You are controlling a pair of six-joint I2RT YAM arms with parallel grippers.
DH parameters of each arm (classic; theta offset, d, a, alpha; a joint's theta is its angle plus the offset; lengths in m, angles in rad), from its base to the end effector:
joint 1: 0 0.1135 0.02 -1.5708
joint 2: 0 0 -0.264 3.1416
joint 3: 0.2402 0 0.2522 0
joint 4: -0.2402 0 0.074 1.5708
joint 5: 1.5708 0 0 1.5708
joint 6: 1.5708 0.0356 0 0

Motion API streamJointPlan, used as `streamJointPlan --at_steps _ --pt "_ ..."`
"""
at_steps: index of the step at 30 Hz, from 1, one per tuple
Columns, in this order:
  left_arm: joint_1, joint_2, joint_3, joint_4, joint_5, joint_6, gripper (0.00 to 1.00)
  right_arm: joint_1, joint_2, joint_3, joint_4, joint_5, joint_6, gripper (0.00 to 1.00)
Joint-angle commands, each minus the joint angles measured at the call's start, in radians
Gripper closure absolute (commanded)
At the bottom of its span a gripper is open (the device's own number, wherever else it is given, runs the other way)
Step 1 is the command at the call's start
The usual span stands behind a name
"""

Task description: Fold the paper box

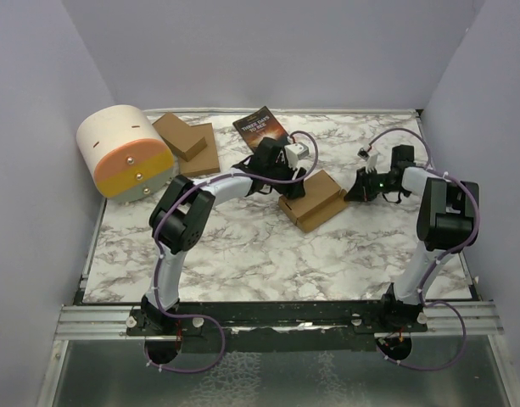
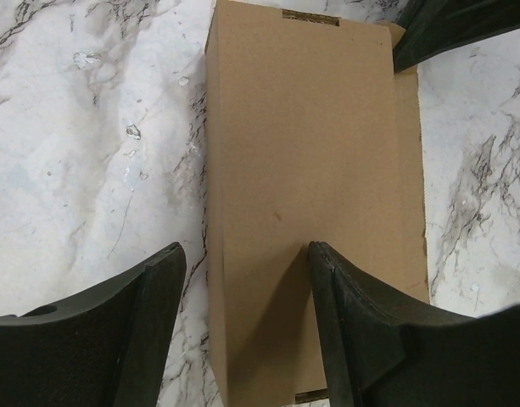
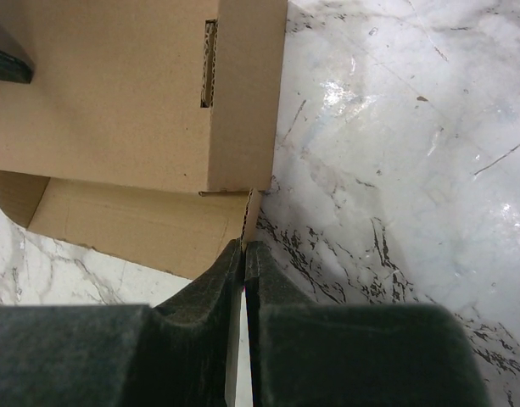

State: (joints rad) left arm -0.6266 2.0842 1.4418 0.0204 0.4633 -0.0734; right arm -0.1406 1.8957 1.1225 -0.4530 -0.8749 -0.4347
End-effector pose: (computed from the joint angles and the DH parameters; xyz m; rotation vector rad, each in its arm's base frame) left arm 0.3696 -0.2872 0.1831 0.8748 2.0856 -0.8929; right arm 0.3545 -0.0226 0.1444 -0.5467 2.3536 0.9611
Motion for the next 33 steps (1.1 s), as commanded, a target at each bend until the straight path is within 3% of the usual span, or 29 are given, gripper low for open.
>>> streamJointPlan --at_steps 1,11,33 --pt "0.005 0.027 0.03 -0.03 0.016 0.003 0.38 0.022 -0.049 -0.017 0.031 0.034 -0.028 0.95" --pt "0.013 0.046 0.054 -0.057 0.005 -0.005 0.39 0.087 -0.11 -0.068 0.065 0.126 -0.063 0.95" --pt "0.034 0.063 0.042 -0.059 0.011 -0.038 0.41 0.12 -0.165 -0.142 0.122 0.137 -0.079 0.96"
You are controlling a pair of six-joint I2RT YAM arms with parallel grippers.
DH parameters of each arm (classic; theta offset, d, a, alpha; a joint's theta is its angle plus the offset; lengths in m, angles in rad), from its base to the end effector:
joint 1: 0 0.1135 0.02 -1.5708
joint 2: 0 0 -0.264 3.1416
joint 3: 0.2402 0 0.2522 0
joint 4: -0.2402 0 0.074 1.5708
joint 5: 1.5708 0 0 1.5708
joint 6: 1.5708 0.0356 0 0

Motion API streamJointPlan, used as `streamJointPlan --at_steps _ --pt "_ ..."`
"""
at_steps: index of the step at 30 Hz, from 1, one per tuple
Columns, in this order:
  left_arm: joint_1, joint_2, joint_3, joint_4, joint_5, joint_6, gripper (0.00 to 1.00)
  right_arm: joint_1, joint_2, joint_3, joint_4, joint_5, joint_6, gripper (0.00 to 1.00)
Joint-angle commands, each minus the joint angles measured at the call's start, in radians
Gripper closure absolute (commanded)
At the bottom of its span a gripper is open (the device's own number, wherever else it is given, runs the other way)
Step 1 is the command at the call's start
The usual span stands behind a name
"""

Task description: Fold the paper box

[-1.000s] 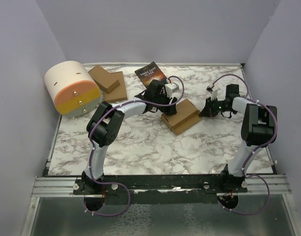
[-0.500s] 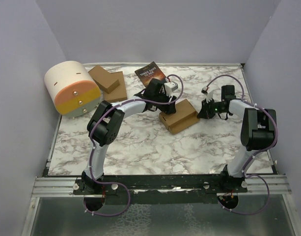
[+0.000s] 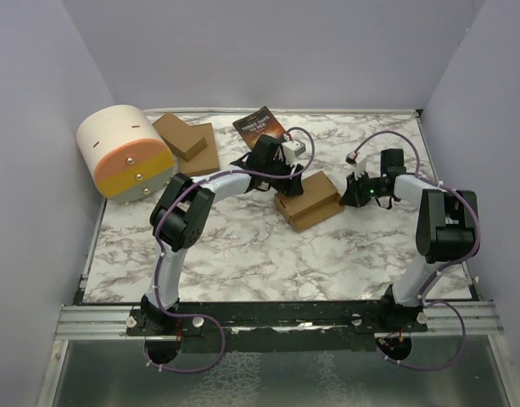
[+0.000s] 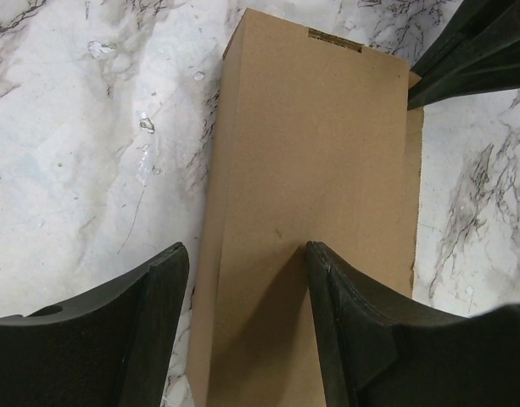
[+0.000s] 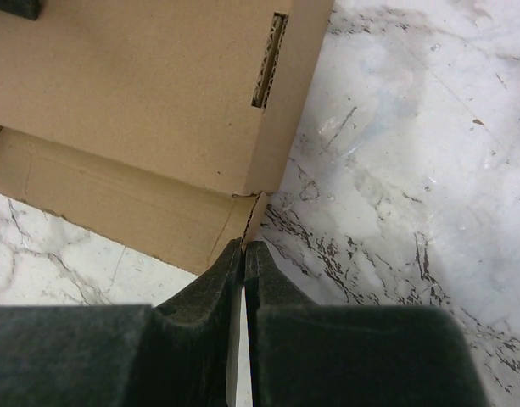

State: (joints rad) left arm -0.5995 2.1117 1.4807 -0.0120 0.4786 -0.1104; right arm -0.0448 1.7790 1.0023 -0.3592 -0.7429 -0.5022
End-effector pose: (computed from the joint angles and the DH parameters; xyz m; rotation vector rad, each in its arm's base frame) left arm 0.3818 -0.2808 0.1804 0.8178 2.1336 -0.9133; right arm 0.3343 0.0091 0.1520 -0.7540 2.3176 0.7658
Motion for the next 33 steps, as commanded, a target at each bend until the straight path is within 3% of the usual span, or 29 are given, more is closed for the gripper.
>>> streamJointPlan --at_steps 1,33 --pt "0.009 0.037 0.001 -0.028 -0.003 -0.001 0.41 0.025 -0.052 -0.027 0.033 0.007 -0.012 0.96" --pt "0.017 0.048 0.012 -0.028 0.004 -0.022 0.42 0.028 -0.079 -0.081 0.048 0.013 -0.043 0.96"
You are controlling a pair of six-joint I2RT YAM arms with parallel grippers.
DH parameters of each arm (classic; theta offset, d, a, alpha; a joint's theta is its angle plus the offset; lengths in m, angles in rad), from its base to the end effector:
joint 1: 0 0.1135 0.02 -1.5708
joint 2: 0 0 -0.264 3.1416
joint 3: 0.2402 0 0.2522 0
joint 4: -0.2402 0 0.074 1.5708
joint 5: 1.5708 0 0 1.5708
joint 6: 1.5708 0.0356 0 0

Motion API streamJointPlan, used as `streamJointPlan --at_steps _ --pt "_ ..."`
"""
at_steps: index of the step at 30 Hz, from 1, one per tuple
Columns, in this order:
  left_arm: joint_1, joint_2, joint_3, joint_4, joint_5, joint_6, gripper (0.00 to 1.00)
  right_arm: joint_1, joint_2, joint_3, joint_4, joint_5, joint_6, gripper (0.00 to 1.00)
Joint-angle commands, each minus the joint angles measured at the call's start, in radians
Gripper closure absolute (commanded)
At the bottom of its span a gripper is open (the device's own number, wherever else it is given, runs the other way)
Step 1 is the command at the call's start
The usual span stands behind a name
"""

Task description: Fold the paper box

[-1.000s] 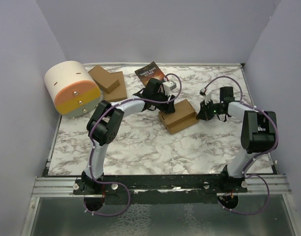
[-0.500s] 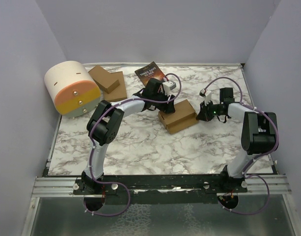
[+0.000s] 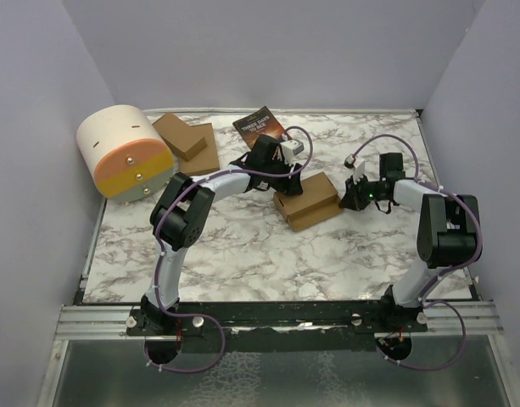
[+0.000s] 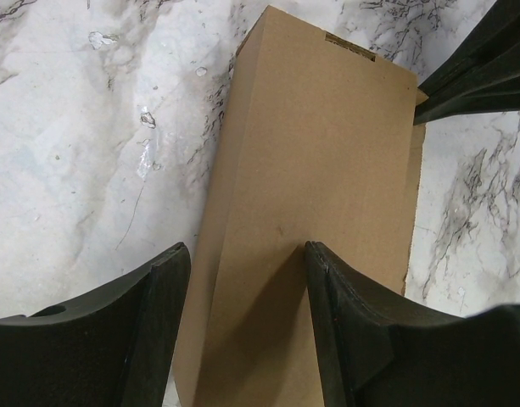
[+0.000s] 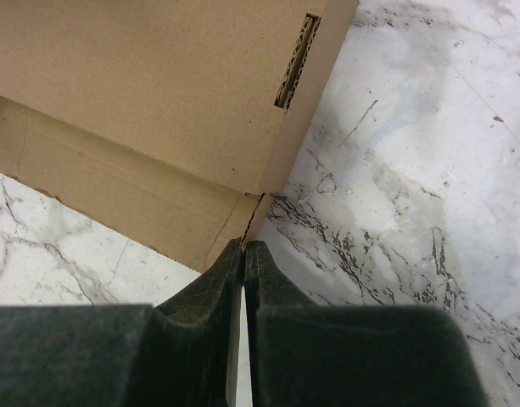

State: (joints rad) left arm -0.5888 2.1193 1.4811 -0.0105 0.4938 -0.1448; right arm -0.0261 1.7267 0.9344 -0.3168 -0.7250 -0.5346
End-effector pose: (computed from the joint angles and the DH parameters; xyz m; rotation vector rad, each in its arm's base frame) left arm 0.3849 -0.2773 0.1774 0.7797 2.1591 -0.9417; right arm 0.3211 0.0152 0.1519 -0.8157 2.2830 0.7230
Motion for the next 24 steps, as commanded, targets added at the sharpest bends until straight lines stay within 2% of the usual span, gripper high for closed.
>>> streamJointPlan --at_steps 1,12,24 --pt "0.006 0.041 0.012 -0.03 -0.008 0.013 0.42 0.01 -0.028 -0.012 0.006 -0.005 -0.009 0.96" --pt "0.006 0.055 0.038 -0.071 0.018 0.064 0.42 0.055 -0.034 0.029 -0.003 0.051 -0.01 0.96" --pt "0.003 0.065 0.057 -0.107 0.046 0.11 0.42 0.063 0.004 0.133 -0.096 0.066 0.004 0.97"
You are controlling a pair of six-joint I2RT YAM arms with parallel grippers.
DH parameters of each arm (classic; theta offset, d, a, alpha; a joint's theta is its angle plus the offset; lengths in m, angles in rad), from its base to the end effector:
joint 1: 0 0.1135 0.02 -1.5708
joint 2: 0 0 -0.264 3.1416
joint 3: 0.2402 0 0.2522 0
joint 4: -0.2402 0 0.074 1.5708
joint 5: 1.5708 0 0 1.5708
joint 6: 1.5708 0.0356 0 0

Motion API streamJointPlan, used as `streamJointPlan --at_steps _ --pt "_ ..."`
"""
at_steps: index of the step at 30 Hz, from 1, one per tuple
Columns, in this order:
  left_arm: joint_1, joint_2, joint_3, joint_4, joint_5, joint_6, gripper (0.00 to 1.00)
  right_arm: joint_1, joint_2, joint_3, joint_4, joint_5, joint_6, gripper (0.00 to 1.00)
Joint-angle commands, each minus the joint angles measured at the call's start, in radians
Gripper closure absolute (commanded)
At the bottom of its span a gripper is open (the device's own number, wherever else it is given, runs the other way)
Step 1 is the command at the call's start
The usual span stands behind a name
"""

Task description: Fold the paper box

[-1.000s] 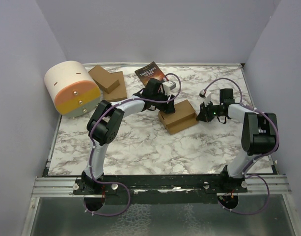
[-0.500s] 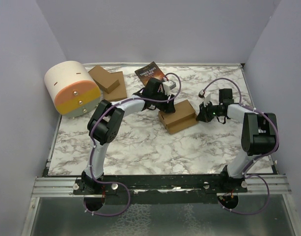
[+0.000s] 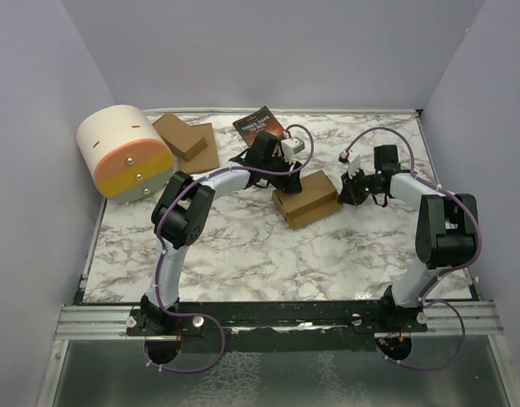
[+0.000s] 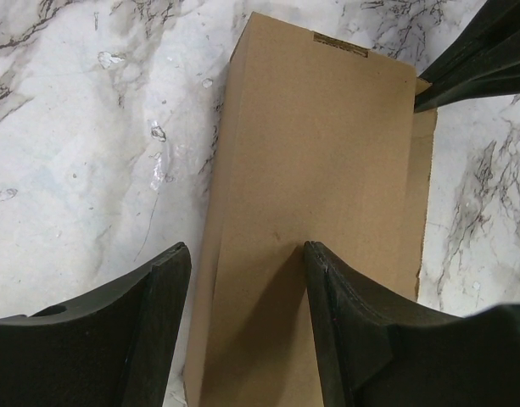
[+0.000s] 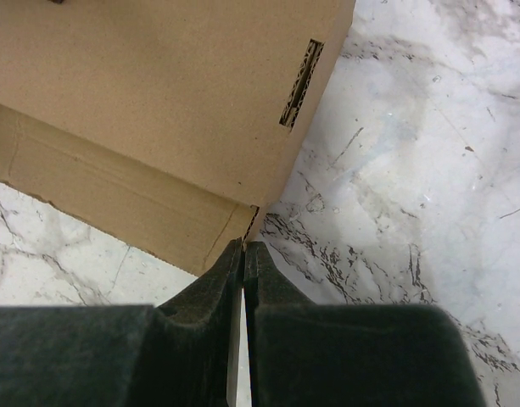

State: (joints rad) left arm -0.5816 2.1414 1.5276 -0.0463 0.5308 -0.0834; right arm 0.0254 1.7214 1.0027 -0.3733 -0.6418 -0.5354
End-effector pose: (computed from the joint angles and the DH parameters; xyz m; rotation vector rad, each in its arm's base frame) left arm 0.3913 -0.2788 0.1794 0.8536 2.1284 -0.9474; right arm 0.3301 0.0297 0.1674 -0.8701 2.3023 0.6380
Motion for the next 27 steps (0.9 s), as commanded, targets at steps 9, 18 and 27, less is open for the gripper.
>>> streamJointPlan --at_steps 9,18,27 --pt "-0.019 0.06 0.051 -0.126 0.01 0.093 0.42 0.041 0.105 0.19 -0.183 0.023 -0.028 0.97" --pt "-0.036 0.064 0.072 -0.145 0.013 0.115 0.42 0.061 0.152 0.268 -0.237 0.081 -0.018 0.97" --pt "-0.044 0.069 0.074 -0.15 0.014 0.119 0.42 0.061 0.192 0.375 -0.294 0.051 -0.022 0.95"
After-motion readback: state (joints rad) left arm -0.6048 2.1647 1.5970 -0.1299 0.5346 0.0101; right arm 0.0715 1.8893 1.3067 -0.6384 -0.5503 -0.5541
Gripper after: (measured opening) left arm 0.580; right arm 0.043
